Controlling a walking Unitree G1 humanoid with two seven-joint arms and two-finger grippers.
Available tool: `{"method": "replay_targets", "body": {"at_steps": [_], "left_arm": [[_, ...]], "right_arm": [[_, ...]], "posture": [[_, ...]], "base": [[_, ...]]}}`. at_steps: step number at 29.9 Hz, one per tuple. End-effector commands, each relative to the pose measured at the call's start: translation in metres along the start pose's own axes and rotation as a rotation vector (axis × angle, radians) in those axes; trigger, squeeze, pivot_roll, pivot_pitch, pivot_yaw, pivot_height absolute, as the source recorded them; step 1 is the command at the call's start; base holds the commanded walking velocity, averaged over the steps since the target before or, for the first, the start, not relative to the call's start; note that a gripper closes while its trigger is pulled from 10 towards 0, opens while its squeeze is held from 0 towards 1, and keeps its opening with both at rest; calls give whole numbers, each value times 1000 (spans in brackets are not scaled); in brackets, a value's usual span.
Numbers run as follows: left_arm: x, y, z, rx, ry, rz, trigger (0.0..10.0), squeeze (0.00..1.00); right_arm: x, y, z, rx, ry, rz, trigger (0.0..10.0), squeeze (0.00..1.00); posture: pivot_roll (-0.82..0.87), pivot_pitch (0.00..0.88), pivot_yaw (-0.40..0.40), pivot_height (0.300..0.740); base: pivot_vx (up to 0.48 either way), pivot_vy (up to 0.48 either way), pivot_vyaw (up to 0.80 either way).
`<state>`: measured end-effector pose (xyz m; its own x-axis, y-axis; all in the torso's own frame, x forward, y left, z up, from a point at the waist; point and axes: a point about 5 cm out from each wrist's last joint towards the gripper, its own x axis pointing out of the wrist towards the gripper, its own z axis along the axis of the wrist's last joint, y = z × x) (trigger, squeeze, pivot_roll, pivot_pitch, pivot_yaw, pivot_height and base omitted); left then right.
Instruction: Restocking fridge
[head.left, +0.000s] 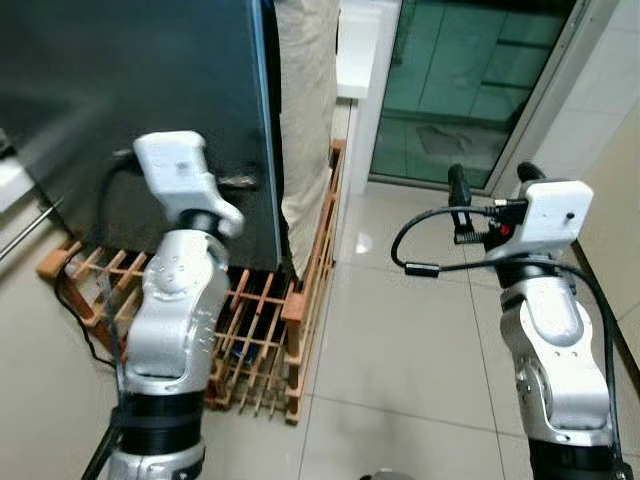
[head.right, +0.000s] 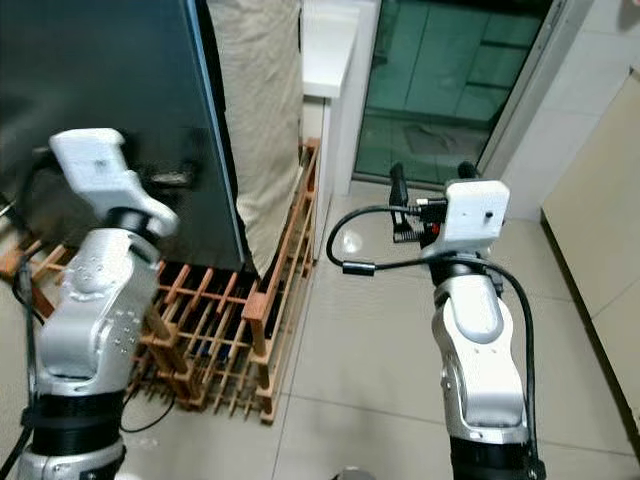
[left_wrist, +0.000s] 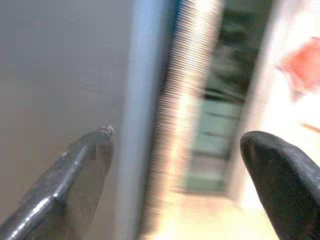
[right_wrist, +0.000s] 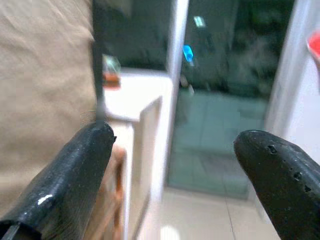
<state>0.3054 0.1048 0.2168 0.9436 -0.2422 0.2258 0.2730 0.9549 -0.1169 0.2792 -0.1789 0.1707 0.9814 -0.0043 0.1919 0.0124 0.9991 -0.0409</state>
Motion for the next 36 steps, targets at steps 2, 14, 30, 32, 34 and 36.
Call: {"method": "replay_targets", "body": {"at_steps": [2,14,30,32,34,36], "left_arm": [[4,-4,-4,-24,59,-25,10000,0],[27,19,-7,13,32,247,10000,0],[39,-10,-2,-63,-3,113,10000,0],[41,-12,-2,-62,-3,117,10000,0],[45,-15,-2,-70,-6,119,10000,0],[47,-17,0,-80,-14,113,10000,0]], "right_arm": [[-2,-9,-5,-22,35,-44,10000,180],[-1,-11,-3,-90,26,-48,10000,180],[-4,-15,-3,-102,30,-67,10000,184],[-4,-15,-3,-103,31,-68,10000,184],[-4,-15,-2,-104,30,-69,10000,180],[-5,-15,-2,-106,29,-70,10000,180]], "posture": [[-126,41,15,732],[-177,70,20,732],[-191,89,29,732],[-192,92,29,732],[-199,96,33,732],[-205,97,36,732]], "base": [[0,0,0],[0,0,0],[0,0,0],[0,0,0],[0,0,0],[0,0,0]]}}
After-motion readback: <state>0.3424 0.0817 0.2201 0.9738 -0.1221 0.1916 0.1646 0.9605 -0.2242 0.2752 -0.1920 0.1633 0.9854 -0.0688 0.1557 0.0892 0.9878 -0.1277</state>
